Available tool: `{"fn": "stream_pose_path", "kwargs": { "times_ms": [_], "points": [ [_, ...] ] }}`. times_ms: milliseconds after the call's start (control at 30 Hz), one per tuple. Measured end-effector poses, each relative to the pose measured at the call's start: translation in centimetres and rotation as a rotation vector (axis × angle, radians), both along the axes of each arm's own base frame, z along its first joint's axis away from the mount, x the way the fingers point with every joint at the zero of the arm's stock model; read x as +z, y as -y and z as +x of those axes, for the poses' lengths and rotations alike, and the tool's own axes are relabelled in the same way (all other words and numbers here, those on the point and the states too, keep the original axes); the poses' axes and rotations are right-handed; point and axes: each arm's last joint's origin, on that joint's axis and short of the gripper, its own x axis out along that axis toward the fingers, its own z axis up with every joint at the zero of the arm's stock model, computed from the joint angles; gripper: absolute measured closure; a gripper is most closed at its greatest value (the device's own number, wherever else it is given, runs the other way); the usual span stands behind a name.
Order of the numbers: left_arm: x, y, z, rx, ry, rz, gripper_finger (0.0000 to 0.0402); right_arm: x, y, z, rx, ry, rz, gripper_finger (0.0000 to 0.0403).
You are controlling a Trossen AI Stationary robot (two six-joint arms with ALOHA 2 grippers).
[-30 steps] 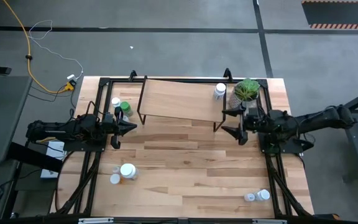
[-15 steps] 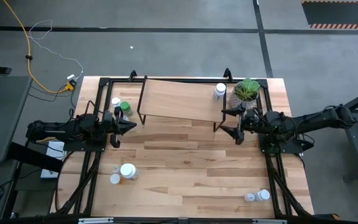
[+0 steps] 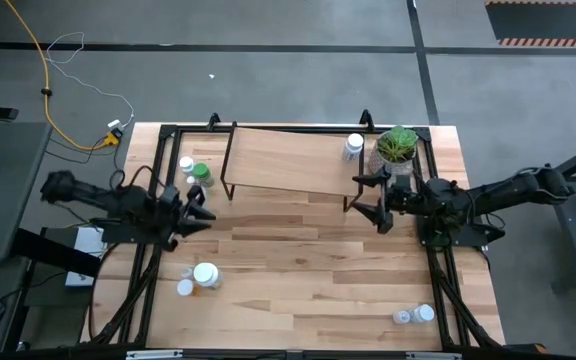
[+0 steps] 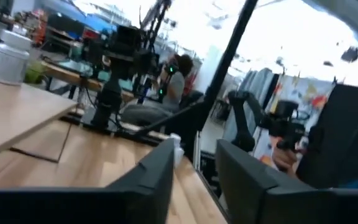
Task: Pick and place medicine bottles onto shelf by color
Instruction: Put the white medicine bottle on the shelf
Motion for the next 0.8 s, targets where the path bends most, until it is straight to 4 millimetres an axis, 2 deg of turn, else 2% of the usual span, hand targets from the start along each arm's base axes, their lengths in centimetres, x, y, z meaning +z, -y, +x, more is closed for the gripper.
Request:
{"fn": "stream_pose_path", "kwargs": {
  "times_ms": [133, 267, 400, 567, 700, 800],
  "points": [
    [1.9, 1.4, 0.8, 0.017, -0.044, 0.083, 0.0218, -0.2, 0.0, 0.2, 0.011, -0.015, 0.018, 0.0045],
    [4.4, 3.0, 2.2, 0.054, -0.116, 0.204, 0.0176, -0.2, 0.0, 0.2, 0.011, -0.015, 0.016, 0.0045],
    [7.0, 4.4, 3.7, 0.059, -0.308, 0.275, 0.0155, -0.2, 0.0, 0.2, 0.014, -0.014, 0.021, 0.0045],
    [9.8, 6.3, 4.8, 0.002, -0.597, 0.244, 0.0149, -0.2, -0.1, 0.2, 0.023, -0.013, 0.043, 0.0045],
    [10.4, 8.4, 5.4, -0.065, -0.829, 0.177, 0.0149, -0.3, -0.1, 0.2, 0.029, -0.02, 0.045, 0.0045],
    [9.5, 10.0, 5.5, -0.069, -0.991, 0.177, 0.0149, -0.3, -0.1, 0.2, 0.029, -0.023, 0.045, 0.0045]
  ]
}}
